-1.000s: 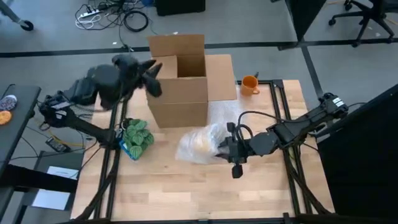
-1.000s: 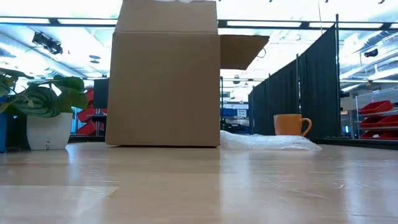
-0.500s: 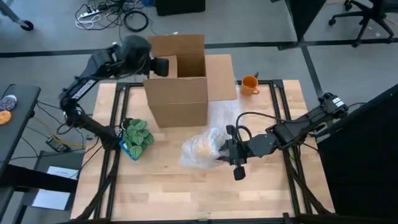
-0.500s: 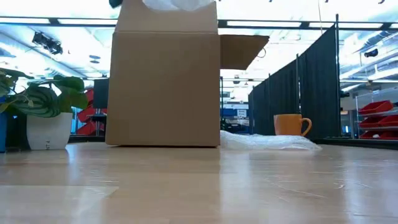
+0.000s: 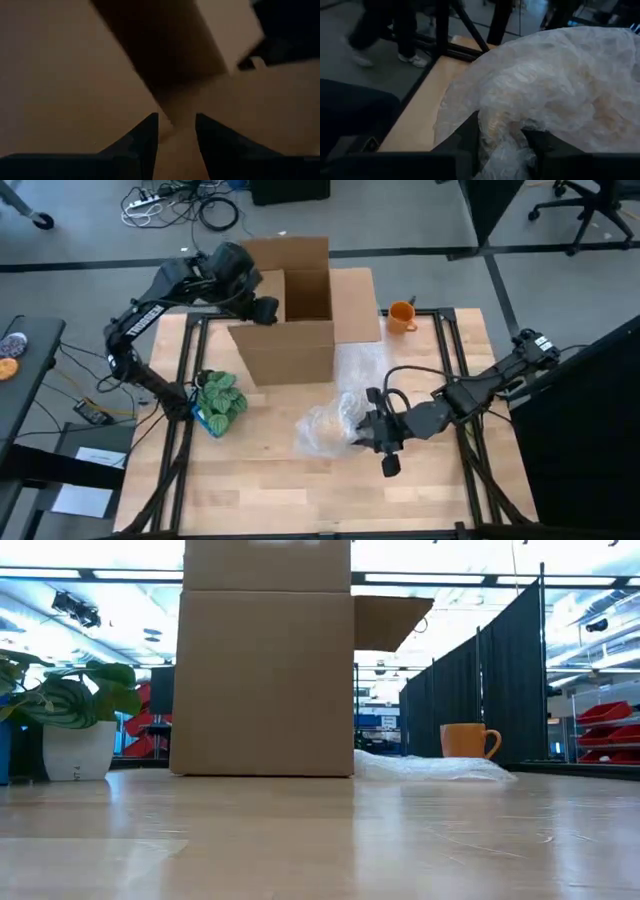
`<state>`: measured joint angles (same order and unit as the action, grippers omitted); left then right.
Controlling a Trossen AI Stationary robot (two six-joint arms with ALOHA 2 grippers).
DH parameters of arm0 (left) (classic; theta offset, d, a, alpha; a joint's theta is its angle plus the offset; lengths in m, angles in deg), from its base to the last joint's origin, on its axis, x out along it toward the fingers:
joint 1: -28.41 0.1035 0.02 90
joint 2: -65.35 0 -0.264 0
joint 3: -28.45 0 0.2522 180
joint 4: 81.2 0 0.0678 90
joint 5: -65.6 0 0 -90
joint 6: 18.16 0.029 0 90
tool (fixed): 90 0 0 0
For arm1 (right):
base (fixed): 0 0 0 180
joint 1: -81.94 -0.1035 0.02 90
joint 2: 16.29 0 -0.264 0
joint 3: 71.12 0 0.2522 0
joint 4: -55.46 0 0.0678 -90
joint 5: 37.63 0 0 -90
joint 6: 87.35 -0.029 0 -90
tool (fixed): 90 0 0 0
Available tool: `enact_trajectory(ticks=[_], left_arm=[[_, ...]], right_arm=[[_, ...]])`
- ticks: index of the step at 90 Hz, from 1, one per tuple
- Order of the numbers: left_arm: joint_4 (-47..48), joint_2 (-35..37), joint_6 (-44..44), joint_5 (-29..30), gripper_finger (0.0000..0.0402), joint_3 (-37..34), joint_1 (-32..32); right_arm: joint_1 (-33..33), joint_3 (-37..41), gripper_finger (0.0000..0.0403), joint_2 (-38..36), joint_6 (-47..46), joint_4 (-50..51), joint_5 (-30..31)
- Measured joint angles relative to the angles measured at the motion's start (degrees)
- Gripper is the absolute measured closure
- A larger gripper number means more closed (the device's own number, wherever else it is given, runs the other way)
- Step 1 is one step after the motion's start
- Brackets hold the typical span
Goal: Wrap mug
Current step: Put the wrapped yellow mug into the brown cardboard box
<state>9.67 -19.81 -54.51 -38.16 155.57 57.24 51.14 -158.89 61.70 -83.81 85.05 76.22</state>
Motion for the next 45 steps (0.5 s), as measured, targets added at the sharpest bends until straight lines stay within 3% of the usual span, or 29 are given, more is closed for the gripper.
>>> enact_trajectory(ticks=[20, 45], left_arm=[[-0.02, 2.21, 0.41, 1.67, 0.0285, 0.0, -6.99], [-0.67, 2.4, 3.33, 13.71, 0.0285, -1.73, -19.17]], right_arm=[[-1.7, 0.0, 0.0343, -1.92, 4.38, -6.62, -0.09], [-1.84, -0.02, 0.0343, -5.06, 14.93, -21.05, -0.13]])
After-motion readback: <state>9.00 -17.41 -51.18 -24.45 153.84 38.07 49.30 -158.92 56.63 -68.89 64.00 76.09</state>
